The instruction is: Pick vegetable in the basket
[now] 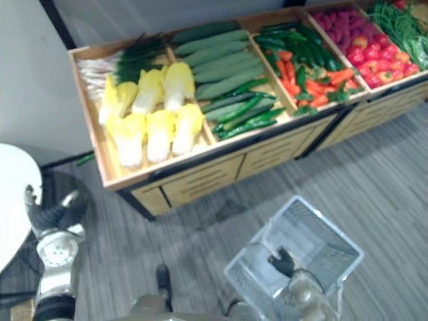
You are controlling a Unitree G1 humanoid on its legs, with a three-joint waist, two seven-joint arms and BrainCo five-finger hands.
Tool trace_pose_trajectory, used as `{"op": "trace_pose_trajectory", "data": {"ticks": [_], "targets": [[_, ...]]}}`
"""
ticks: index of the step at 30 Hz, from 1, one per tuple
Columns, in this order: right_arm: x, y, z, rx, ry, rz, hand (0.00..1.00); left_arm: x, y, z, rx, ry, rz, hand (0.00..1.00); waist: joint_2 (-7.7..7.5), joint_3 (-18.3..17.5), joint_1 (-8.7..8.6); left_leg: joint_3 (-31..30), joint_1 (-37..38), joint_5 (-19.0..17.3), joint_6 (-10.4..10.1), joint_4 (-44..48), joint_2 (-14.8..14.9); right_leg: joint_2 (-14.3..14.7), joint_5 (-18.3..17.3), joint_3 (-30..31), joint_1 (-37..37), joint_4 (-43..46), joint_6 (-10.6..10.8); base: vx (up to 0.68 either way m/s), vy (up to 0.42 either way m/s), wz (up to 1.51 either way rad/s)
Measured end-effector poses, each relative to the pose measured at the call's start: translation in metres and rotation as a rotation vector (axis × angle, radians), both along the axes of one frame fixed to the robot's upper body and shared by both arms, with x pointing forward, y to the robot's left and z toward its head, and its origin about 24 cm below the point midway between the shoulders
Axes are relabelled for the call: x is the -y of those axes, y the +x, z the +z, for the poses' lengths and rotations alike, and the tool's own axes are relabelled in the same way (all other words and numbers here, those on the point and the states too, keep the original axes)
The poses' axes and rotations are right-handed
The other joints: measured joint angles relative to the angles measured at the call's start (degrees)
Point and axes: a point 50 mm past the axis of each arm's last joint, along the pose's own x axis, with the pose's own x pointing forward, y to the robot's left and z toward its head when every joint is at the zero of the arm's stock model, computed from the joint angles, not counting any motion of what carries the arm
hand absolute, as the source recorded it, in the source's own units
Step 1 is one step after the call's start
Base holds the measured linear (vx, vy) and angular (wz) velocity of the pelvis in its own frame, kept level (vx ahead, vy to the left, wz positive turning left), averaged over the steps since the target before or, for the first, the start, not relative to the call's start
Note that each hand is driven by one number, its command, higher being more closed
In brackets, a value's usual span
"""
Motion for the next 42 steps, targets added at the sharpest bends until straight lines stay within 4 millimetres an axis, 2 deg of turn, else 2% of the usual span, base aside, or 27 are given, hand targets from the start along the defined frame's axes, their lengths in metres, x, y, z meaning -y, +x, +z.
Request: {"op": "trace_pose_trajectory", "data": {"ticks": [3, 5, 8, 13, 17, 28, 36, 42], "targets": [[-0.003, 0.008, 0.003, 0.019, 0.001, 0.02, 1.0, -0.001, 0.01, 0.012, 0.044, 0.017, 0.017, 0.0, 0.14, 0.16, -0.05, 1.13, -0.43, 0.0, -0.01, 0.0, 0.49, 0.29, -0.13, 1.4, -1.55, 0.76, -0.24, -0.01, -0.003, -0.21], [-0.003, 0.015, 0.009, 0.04, -0.016, 0.057, 1.0, 0.0, 0.024, 0.027, 0.095, 0.033, 0.01, 0.0, 0.29, 0.35, -0.3, 1.66, -2.22, 0.53, 0.09, 0.18, 0.82, 0.39, -0.2, 2.39, -4.12, 2.12, -0.42, 0.0, 0.0, -0.17], [-0.003, 0.024, 0.016, 0.065, -0.037, 0.101, 1.0, -0.006, 0.043, 0.037, 0.087, 0.051, 0.018, 0.0, 0.0, 0.59, -0.88, 2.68, -2.96, 1.13, 0.33, 0.36, 0.89, 0.3, -0.03, 3.76, -5.86, 2.86, -0.71, 0.01, 0.011, -0.15], [-0.012, 0.049, 0.032, 0.135, -0.055, 0.182, 1.0, -0.016, 0.072, 0.059, 0.072, 0.092, 0.012, 0.0, -0.27, 2.66, -1.82, 4.24, -5.63, 2.38, 0.42, 0.36, 1.75, 0.86, 0.64, 6.11, -10.51, 4.35, -1.7, -0.05, 0.005, -0.2], [-0.022, 0.061, 0.041, 0.188, -0.05, 0.231, 1.0, -0.014, 0.087, 0.078, 0.113, 0.101, 0.002, 0.0, -0.35, 4.14, -2.32, 4.57, -7.69, 3.03, 0.38, 0.37, 2.56, 1.54, 1.11, 7.0, -13.7, 5.5, -2.32, -0.06, -0.003, -0.14], [-0.028, 0.074, 0.052, 0.267, -0.054, 0.245, 1.0, -0.008, 0.1, 0.102, 0.175, 0.128, 0.012, 0.0, -0.08, 6.62, -2.83, 5.93, -10.2, 3.31, 0.27, 0.36, 2.61, 1.31, 1.19, 9.22, -18.55, 7.76, -2.42, 0.0, -0.005, -0.09], [-0.03, 0.074, 0.052, 0.274, -0.054, 0.25, 1.0, -0.007, 0.103, 0.104, 0.181, 0.126, 0.039, 0.0, -0.04, 6.71, -3.23, 6.59, -10.25, 3.7, -0.29, 0.37, 2.67, 1.47, 1.61, 10.4, -19.19, 7.4, -2.98, 0.04, -0.022, -0.06], [-0.031, 0.076, 0.054, 0.3, -0.057, 0.247, 1.0, -0.006, 0.111, 0.105, 0.158, 0.1, 0.053, 0.0, -0.04, 8.2, -3.28, 7.26, -10.64, 3.75, -0.23, 0.37, 2.61, 1.73, 3.7, 12.12, -19.8, 5.29, -2.72, 0.0, 0.003, -0.13]]}}
